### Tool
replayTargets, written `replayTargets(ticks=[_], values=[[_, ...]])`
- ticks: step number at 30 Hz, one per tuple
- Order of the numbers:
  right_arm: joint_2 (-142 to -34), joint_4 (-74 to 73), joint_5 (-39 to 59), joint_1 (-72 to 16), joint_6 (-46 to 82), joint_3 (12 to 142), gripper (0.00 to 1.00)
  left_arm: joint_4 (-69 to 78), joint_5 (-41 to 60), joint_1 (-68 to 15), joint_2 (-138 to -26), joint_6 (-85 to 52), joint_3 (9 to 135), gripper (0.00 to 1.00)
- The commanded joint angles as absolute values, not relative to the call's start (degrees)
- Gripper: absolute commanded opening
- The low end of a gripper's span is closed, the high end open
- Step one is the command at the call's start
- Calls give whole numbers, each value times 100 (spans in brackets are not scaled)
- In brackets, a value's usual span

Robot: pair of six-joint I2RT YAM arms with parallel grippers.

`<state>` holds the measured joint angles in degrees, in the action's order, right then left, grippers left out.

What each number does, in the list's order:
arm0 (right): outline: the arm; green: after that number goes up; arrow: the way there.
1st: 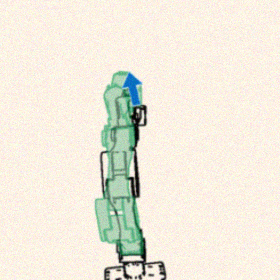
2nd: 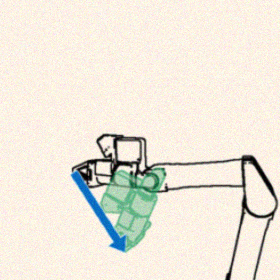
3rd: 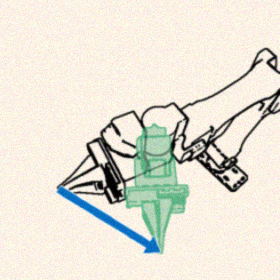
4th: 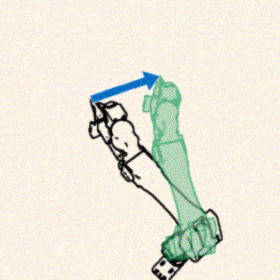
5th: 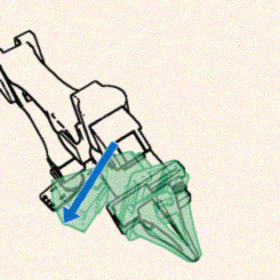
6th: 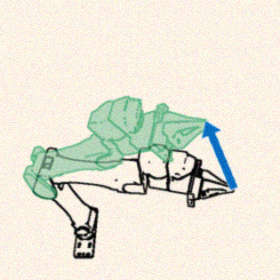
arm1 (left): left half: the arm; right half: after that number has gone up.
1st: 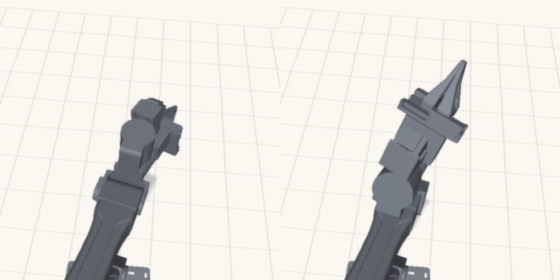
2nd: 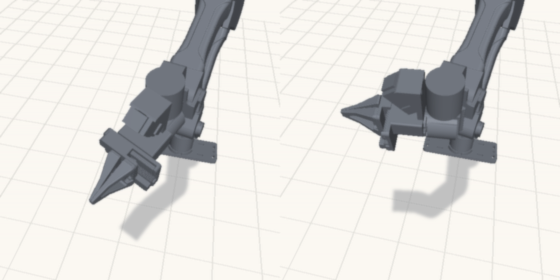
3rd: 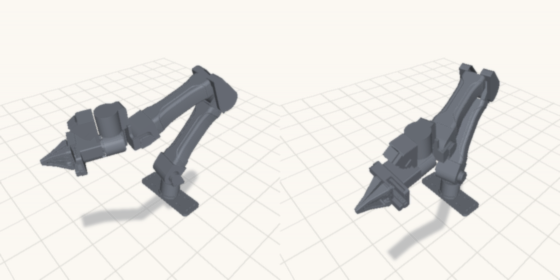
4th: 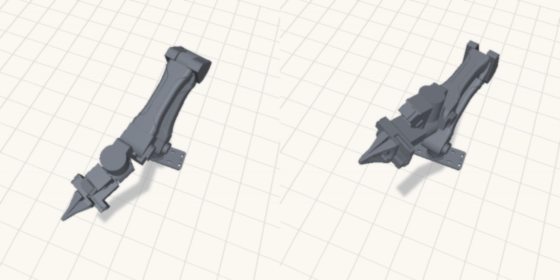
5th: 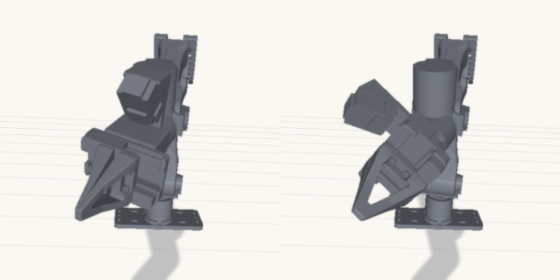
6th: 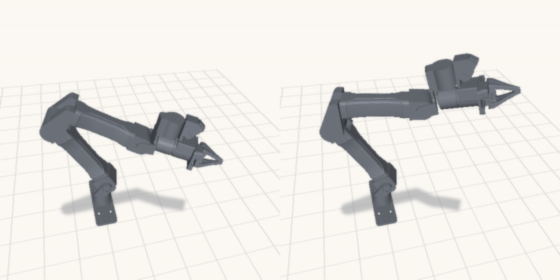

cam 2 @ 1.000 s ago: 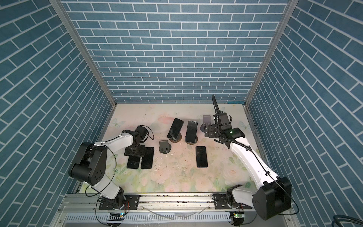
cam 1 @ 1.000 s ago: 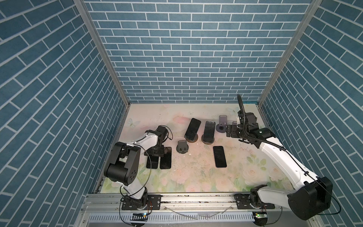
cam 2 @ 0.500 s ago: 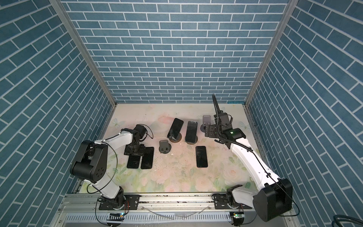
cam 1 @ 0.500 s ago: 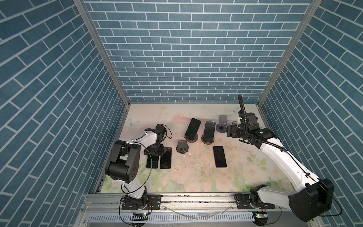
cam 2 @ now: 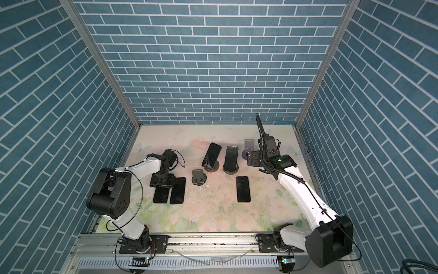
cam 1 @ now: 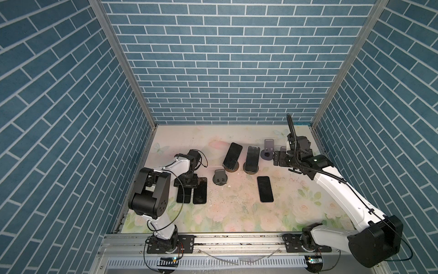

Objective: Remove the phone from the phone stand
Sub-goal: 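Lower the teal-edged phone flat beside the laid black phone, open left gripper, then reach the right gripper down to the emptied stand while left gripper hovers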

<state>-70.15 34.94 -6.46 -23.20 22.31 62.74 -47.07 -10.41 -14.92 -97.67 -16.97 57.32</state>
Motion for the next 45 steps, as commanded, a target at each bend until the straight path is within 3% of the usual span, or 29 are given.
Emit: replayTargets(ticks=[1,8,22,38,45], values=[[-6983,3586,-747,-2355,2347,6579,92,-4614,-1050,-1450,-10056,-1699,5616,73],[-6944,3595,-753,-2354,2338,6574,92,-4640,-1157,-1450,-10038,-1801,5616,80],[-6882,3692,-668,-2446,2364,6559,92,-4624,-1155,-1450,-9879,-1838,5616,84],[-7273,3554,-659,-3198,2563,6661,92,-4733,-791,-1477,-8455,-1860,5634,85],[-7808,3410,-643,-3808,2645,6864,92,-4228,-353,-1538,-7329,-1844,5231,87]])
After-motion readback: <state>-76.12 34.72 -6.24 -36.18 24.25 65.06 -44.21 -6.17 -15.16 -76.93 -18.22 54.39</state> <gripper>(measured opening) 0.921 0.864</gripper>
